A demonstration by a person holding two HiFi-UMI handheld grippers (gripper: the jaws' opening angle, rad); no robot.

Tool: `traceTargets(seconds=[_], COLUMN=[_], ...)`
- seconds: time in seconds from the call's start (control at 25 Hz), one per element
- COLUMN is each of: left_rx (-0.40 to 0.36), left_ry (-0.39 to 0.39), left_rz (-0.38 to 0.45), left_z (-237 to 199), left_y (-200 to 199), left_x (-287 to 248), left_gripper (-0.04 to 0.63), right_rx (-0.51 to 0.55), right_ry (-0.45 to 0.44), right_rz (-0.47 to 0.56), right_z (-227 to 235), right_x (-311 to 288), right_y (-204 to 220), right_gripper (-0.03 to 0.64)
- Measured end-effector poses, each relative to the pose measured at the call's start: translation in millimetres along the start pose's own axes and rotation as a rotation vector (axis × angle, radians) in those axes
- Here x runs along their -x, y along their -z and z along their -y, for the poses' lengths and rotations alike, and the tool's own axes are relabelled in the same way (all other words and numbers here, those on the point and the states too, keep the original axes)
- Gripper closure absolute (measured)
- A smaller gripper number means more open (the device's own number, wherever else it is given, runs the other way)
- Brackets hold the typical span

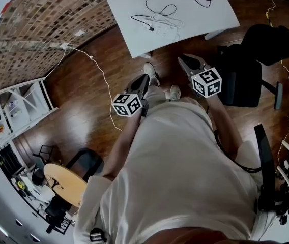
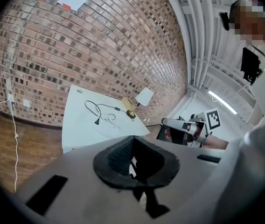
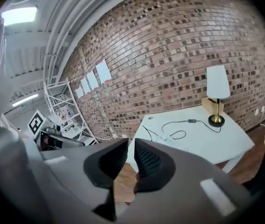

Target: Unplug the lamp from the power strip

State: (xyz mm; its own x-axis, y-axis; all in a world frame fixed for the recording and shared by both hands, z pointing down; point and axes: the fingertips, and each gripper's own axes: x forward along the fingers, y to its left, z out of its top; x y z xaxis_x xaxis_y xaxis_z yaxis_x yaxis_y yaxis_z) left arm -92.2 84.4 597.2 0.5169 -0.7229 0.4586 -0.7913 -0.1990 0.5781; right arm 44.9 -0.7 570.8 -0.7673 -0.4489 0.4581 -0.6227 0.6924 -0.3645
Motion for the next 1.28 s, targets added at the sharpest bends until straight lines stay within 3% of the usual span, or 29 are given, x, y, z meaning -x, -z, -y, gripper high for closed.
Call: traceTargets(seconds=[0.08,0.16,0.24,0.32,0.36,0.4,0.52,0.76,1.12,1.28], left_rx=[0.0,0.004,0.009,-0.002,-0.013,-0.028,-0.086,-0.201,-0.36,-0.359], left_ry=[0.001,0.002,0.009,0.019,0.023,0.025,0.033,0.063,0.151,0.175], left_rz=[-0.004,-0.009,-0.016,-0.022,-0.023,-0.025,-0.046,-0.074,-0.143,-0.195], left_z=[-18.2,-37.4,-54.5,-69.5,-76.9,-84.1,-104.4,-146.7,-170.3,-167.9], left_y=[-17.5,-35.6,-52.8,-71.7,-81.3,-90.1,-107.6,-126.3,-122.6,-114.4], left_x=[-5.0,-11.2,-19.9,-29.2,-33.1,-36.4,-45.6,-68.5,-126.6,-152.2], left_gripper=[0.592,0.592,0.592,0.592,0.592,0.592,0.592,0.592,0.592,0.592], right_rx=[-0.047,-0.026,0.164,0.496,0.593,0.606,0.495,0.429,0.407,0.405], right_ry=[0.0,0.03,0.09,0.142,0.143,0.129,0.107,0.152,0.158,0.126], right_rz=[0.016,-0.003,-0.099,-0.272,-0.334,-0.359,-0.361,-0.407,-0.465,-0.495], right_z=[5.5,11.6,16.6,19.2,19.3,18.7,20.2,31.9,45.6,53.3], right_x=[-13.1,-28.9,-47.9,-70.9,-81.9,-91.3,-110.7,-148.1,-193.0,-204.0], right_y=[-9.9,-17.5,-16.9,-4.3,1.2,2.7,-4.7,-12.0,-15.6,-15.2], right_gripper=[0.584,0.583,0.584,0.581,0.564,0.563,0.563,0.563,0.563,0.563])
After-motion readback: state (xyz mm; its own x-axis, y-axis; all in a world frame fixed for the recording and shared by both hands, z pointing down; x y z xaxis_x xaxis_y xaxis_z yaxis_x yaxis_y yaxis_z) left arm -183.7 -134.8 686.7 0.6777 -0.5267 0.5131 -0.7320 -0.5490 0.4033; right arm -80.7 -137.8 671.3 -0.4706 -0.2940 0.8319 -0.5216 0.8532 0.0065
